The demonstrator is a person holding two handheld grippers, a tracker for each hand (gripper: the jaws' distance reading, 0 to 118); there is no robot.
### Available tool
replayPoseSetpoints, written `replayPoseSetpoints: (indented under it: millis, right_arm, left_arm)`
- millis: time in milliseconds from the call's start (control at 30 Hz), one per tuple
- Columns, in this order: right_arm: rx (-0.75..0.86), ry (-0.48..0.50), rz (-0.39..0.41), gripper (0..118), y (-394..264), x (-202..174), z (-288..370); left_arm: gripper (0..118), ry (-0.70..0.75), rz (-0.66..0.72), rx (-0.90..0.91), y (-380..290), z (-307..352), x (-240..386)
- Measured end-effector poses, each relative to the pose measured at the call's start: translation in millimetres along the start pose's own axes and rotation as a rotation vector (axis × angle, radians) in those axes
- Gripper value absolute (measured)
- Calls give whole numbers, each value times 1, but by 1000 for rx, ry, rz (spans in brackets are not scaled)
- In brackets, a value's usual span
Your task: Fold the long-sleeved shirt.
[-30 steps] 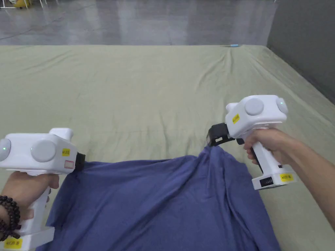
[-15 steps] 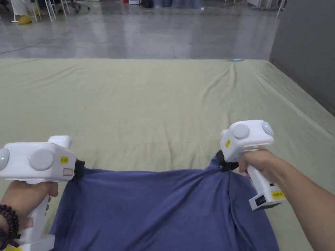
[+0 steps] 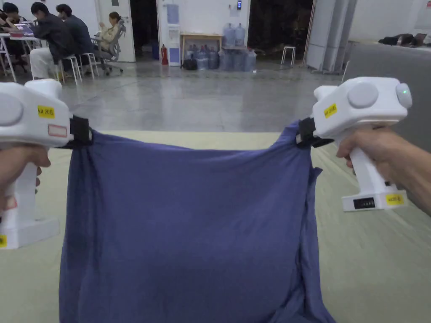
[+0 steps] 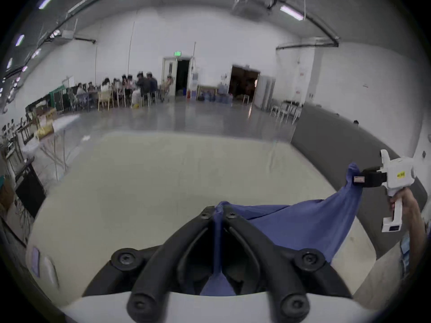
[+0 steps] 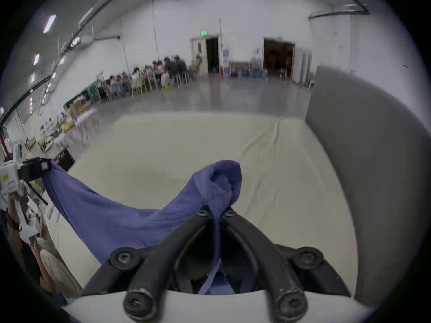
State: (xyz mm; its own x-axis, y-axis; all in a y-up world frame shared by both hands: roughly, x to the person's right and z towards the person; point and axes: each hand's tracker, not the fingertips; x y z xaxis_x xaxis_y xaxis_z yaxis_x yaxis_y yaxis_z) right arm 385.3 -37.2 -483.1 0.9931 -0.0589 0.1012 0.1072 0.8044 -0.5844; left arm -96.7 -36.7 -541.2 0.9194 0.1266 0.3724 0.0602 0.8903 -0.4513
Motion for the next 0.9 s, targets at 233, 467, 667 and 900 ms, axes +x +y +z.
replayPoseSetpoints:
  millis: [233, 467, 667, 900]
  right_arm:
    - [313, -86, 24, 1, 147, -17, 97]
    - [478, -181, 7, 1, 230, -25, 143]
    - [432, -220, 1, 1, 213, -12, 110]
    - [314, -177, -87, 1, 144, 24, 41]
  left_arm:
    - [0, 77, -25, 232, 157, 29, 14]
    - [0, 103, -12, 340, 230, 32, 33]
    - [0, 141, -32, 282, 220, 2, 41]
    - [0, 110, -32, 181, 149, -46, 39]
